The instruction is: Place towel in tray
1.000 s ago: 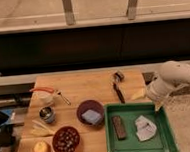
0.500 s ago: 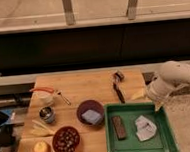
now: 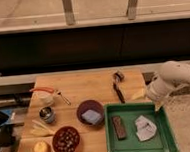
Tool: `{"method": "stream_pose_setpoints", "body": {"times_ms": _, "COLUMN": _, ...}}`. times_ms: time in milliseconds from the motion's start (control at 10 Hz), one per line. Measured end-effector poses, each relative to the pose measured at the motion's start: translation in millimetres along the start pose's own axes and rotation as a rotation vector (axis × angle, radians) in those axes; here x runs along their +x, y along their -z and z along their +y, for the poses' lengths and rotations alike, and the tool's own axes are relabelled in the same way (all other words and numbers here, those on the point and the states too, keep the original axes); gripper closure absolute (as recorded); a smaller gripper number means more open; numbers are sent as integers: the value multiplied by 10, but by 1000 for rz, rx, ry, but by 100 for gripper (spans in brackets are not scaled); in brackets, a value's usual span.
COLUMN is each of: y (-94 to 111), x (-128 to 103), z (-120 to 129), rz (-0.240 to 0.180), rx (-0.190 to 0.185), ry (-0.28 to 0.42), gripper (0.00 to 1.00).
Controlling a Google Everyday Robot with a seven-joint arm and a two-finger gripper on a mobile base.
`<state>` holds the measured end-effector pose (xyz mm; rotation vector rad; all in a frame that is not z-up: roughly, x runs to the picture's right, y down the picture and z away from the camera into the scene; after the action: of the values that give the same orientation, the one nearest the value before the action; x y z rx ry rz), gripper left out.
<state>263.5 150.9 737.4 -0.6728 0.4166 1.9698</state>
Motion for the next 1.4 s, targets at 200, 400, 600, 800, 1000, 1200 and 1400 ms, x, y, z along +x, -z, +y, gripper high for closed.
{"method": "stream_pose_setpoints", "body": {"times_ms": 200, "y": 0, "x": 0, "z": 0, "rz": 0, "rx": 0, "ry": 0, "gripper": 20}}
{"method": "stream_pose_setpoints", "body": {"times_ms": 400, "y": -11, "x": 3, "z": -11, "rz": 1, "rx": 8, "ry": -4, "gripper": 20}}
{"method": "stream_pose_setpoints", "body": {"times_ms": 600, "y": -150, "x": 106, "z": -91, "rz": 38, "rx": 51, "ry": -14, "gripper": 20}}
{"method": "stream_pose_setpoints", "body": {"times_ms": 800, "y": -381, "x": 295, "z": -197, "rz": 93, "rx": 90, "ry": -24, "gripper": 20}}
{"method": "stream_pose_setpoints", "body": {"times_ms": 1000, "y": -552, "x": 419, "z": -305, "rz": 141, "rx": 110, "ry": -43, "gripper": 20}}
{"method": "stream_pose_setpoints", "body": {"times_ms": 1200, "y": -745, "x": 513, "z": -405, "rz": 188, "rx": 130, "ry": -63, "gripper": 20}}
{"method": "stream_pose_setpoints", "body": {"times_ms": 1400, "y": -840, "x": 571, "z": -506, "rz": 208, "rx": 172, "ry": -80, "gripper": 20}}
